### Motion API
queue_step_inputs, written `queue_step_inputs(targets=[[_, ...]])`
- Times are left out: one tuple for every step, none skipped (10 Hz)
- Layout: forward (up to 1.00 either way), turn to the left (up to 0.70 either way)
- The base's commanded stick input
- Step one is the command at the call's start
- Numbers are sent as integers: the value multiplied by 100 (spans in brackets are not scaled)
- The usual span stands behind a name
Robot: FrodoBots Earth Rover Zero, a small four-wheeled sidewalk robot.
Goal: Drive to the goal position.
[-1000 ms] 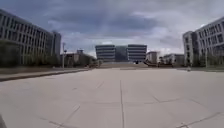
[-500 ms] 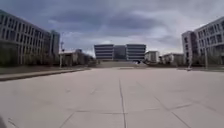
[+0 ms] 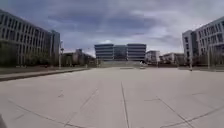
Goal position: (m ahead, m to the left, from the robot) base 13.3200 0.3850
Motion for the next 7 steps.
queue_step_inputs(targets=[[70,0],[70,0],[70,0],[70,0],[70,0],[70,0],[70,0]])
